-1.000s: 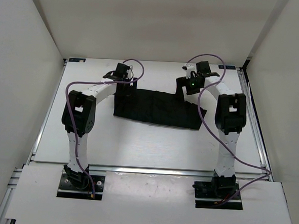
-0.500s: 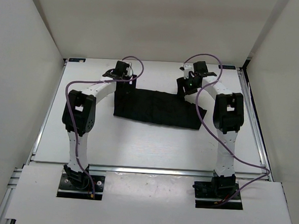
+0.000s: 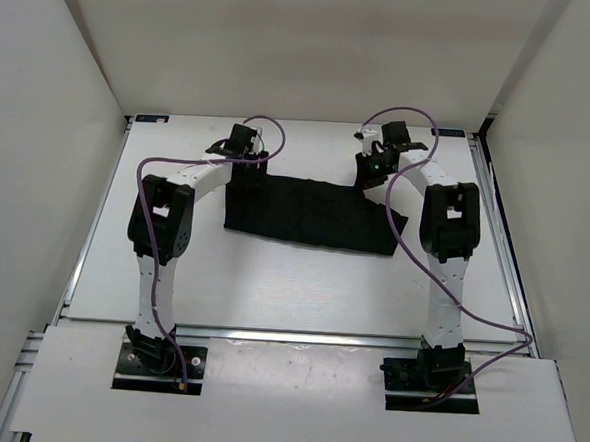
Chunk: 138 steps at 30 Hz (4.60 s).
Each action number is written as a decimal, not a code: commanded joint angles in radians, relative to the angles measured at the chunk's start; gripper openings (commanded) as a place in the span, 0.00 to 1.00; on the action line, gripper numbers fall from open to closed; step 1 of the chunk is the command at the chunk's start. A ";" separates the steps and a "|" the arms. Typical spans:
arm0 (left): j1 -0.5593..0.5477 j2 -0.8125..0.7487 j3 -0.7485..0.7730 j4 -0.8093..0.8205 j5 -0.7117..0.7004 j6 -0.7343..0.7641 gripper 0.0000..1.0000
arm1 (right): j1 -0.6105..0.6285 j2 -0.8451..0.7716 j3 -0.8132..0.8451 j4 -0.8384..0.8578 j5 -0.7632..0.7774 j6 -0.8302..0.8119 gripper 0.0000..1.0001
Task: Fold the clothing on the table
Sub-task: Fold the skirt
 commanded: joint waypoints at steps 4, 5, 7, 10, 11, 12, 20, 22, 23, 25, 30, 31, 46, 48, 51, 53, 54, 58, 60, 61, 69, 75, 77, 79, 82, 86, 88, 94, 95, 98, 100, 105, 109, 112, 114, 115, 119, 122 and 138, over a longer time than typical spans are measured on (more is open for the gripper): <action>-0.010 0.012 0.068 0.035 0.059 -0.003 0.63 | -0.014 -0.002 0.046 -0.024 -0.041 0.001 0.00; -0.013 0.023 0.076 0.034 0.074 -0.003 0.58 | -0.011 -0.006 0.048 -0.023 -0.044 -0.003 0.00; -0.015 0.028 0.077 0.029 0.082 -0.009 0.45 | -0.014 -0.005 0.049 -0.026 -0.043 0.000 0.00; -0.011 0.029 0.074 0.037 0.105 -0.013 0.24 | -0.022 -0.011 0.055 -0.032 -0.067 0.005 0.00; -0.015 0.025 0.073 0.038 0.100 -0.016 0.16 | -0.019 -0.011 0.060 -0.038 -0.080 0.011 0.00; -0.012 0.029 0.076 0.043 0.102 -0.020 0.08 | -0.023 -0.017 0.061 -0.044 -0.083 0.013 0.00; -0.021 -0.007 0.036 0.064 0.103 -0.012 0.00 | -0.036 -0.097 0.006 -0.059 -0.140 0.030 0.00; -0.028 -0.021 0.018 0.075 0.102 -0.010 0.00 | -0.043 -0.133 -0.017 -0.053 -0.149 0.042 0.00; -0.025 -0.036 0.004 0.083 0.103 -0.015 0.00 | -0.051 -0.160 -0.043 -0.055 -0.156 0.037 0.00; -0.031 -0.064 -0.021 0.099 0.108 -0.016 0.00 | -0.055 -0.201 -0.077 -0.052 -0.164 0.030 0.00; -0.041 -0.132 -0.096 0.125 0.108 -0.012 0.00 | -0.078 -0.328 -0.202 -0.065 -0.190 -0.006 0.00; -0.045 -0.144 -0.099 0.133 0.123 -0.012 0.00 | -0.083 -0.338 -0.225 -0.079 -0.192 -0.016 0.00; -0.165 -0.342 -0.171 0.168 0.140 0.049 0.00 | -0.229 -0.601 -0.465 -0.112 -0.408 -0.006 0.00; -0.171 -0.391 -0.197 0.205 0.140 0.046 0.00 | -0.240 -0.658 -0.514 -0.044 -0.413 -0.016 0.00; -0.153 -0.441 -0.225 0.234 0.172 0.005 0.00 | -0.215 -0.703 -0.479 -0.126 -0.414 -0.119 0.00; -0.143 -0.460 -0.254 0.238 0.200 -0.007 0.00 | -0.163 -0.706 -0.465 -0.211 -0.435 -0.183 0.00; -0.137 -0.487 -0.269 0.238 0.207 -0.004 0.00 | -0.161 -0.710 -0.477 -0.249 -0.442 -0.223 0.00; -0.153 -0.598 -0.418 0.261 0.232 -0.007 0.00 | -0.135 -0.785 -0.552 -0.320 -0.437 -0.320 0.00; -0.162 -0.659 -0.485 0.262 0.255 -0.012 0.00 | -0.138 -0.839 -0.615 -0.335 -0.396 -0.348 0.00; -0.165 -0.703 -0.536 0.258 0.258 -0.016 0.00 | -0.153 -0.851 -0.644 -0.335 -0.397 -0.355 0.00; -0.125 -0.997 -0.838 0.366 0.336 -0.113 0.00 | -0.289 -1.086 -0.831 -0.285 -0.428 -0.421 0.00; -0.102 -1.100 -0.914 0.385 0.315 -0.182 0.00 | -0.214 -1.295 -0.997 -0.175 -0.287 -0.405 0.00; -0.113 -1.092 -0.900 0.379 0.306 -0.191 0.00 | -0.213 -1.292 -1.000 -0.176 -0.282 -0.388 0.00; -0.122 -1.068 -0.874 0.377 0.301 -0.199 0.00 | -0.244 -1.242 -0.967 -0.220 -0.317 -0.391 0.00; -0.117 -1.003 -0.817 0.357 0.301 -0.207 0.00 | -0.317 -1.105 -0.881 -0.329 -0.374 -0.394 0.00; -0.093 -0.908 -0.734 0.337 0.303 -0.210 0.00 | -0.362 -0.933 -0.795 -0.400 -0.431 -0.363 0.00; -0.085 -0.848 -0.707 0.337 0.313 -0.213 0.00 | -0.358 -0.892 -0.791 -0.377 -0.437 -0.325 0.00; -0.068 -0.637 -0.566 0.291 0.332 -0.201 0.00 | -0.312 -0.836 -0.825 -0.212 -0.408 -0.178 0.00; -0.065 -0.615 -0.537 0.297 0.335 -0.196 0.00 | -0.312 -0.823 -0.827 -0.198 -0.410 -0.162 0.00; -0.064 -0.529 -0.497 0.311 0.323 -0.196 0.00 | -0.331 -0.757 -0.792 -0.156 -0.409 -0.119 0.00; -0.070 -0.494 -0.484 0.328 0.321 -0.207 0.00 | -0.341 -0.702 -0.759 -0.145 -0.402 -0.078 0.00; -0.050 -0.409 -0.461 0.340 0.323 -0.202 0.00 | -0.353 -0.640 -0.732 -0.115 -0.358 -0.050 0.00; -0.036 -0.339 -0.405 0.330 0.338 -0.188 0.00 | -0.378 -0.579 -0.677 -0.115 -0.359 -0.032 0.00; -0.027 -0.305 -0.380 0.334 0.339 -0.191 0.00 | -0.387 -0.554 -0.632 -0.105 -0.341 -0.012 0.00; -0.025 -0.300 -0.355 0.348 0.342 -0.191 0.00 | -0.384 -0.527 -0.603 -0.098 -0.316 0.008 0.00; -0.027 -0.285 -0.349 0.354 0.339 -0.185 0.00 | -0.381 -0.522 -0.592 -0.081 -0.295 0.025 0.00; -0.018 -0.235 -0.320 0.342 0.345 -0.168 0.31 | -0.309 -0.477 -0.560 -0.052 -0.021 0.063 0.67; -0.011 -0.236 -0.257 0.268 0.304 -0.150 0.73 | -0.273 -0.509 -0.541 -0.026 0.102 0.076 0.72; -0.147 -0.386 -0.444 0.326 0.555 -0.118 0.48 | -0.105 -0.590 -0.650 -0.131 -0.394 -0.113 0.00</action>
